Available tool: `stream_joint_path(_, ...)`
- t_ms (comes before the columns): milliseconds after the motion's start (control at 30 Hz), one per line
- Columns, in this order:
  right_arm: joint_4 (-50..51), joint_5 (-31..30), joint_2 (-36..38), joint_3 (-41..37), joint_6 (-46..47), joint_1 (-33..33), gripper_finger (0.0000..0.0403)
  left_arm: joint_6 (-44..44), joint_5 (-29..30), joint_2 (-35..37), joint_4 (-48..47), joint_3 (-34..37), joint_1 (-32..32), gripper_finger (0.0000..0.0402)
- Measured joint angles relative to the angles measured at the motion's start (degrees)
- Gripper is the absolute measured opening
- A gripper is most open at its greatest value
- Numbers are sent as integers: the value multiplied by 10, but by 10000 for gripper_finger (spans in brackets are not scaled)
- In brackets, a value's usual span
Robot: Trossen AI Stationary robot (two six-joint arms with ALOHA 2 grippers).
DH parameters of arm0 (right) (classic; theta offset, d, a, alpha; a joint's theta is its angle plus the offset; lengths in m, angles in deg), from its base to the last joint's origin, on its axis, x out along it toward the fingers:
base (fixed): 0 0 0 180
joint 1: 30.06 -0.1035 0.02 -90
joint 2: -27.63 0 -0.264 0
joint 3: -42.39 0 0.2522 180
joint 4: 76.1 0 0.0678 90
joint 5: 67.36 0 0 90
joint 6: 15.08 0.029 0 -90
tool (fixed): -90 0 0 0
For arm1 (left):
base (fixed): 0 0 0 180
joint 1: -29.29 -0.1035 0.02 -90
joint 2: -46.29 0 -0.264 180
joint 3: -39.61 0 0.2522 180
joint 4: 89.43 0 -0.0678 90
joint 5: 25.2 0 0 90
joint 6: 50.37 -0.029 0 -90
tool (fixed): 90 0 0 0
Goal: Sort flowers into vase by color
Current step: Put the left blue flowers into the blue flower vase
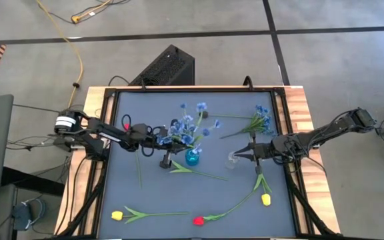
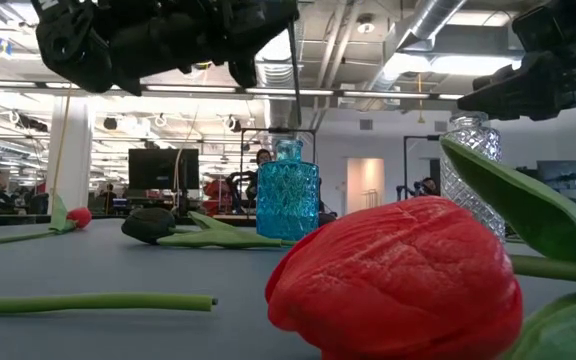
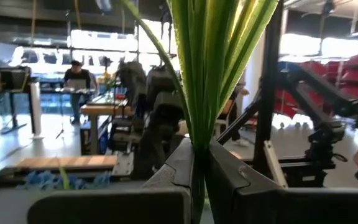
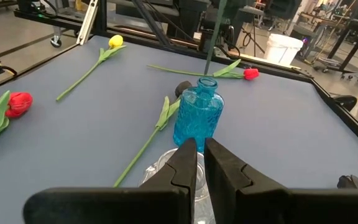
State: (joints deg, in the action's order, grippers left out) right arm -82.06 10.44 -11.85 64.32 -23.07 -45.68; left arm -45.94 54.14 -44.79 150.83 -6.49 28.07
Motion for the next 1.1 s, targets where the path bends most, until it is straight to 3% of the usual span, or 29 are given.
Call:
stream_joint_path(233, 7, 0, 0, 0, 0, 0, 59, -14, -2, 17, -51, 3, -1, 6)
stream_joint_path(467, 10, 0, 0, 0, 0, 0, 59, -17, 63, 19, -40, 31, -2, 6)
stream_joint_path(1100, 8, 1, 0, 0, 9, 0, 59, 13, 69, 19, -132, 34, 3, 7)
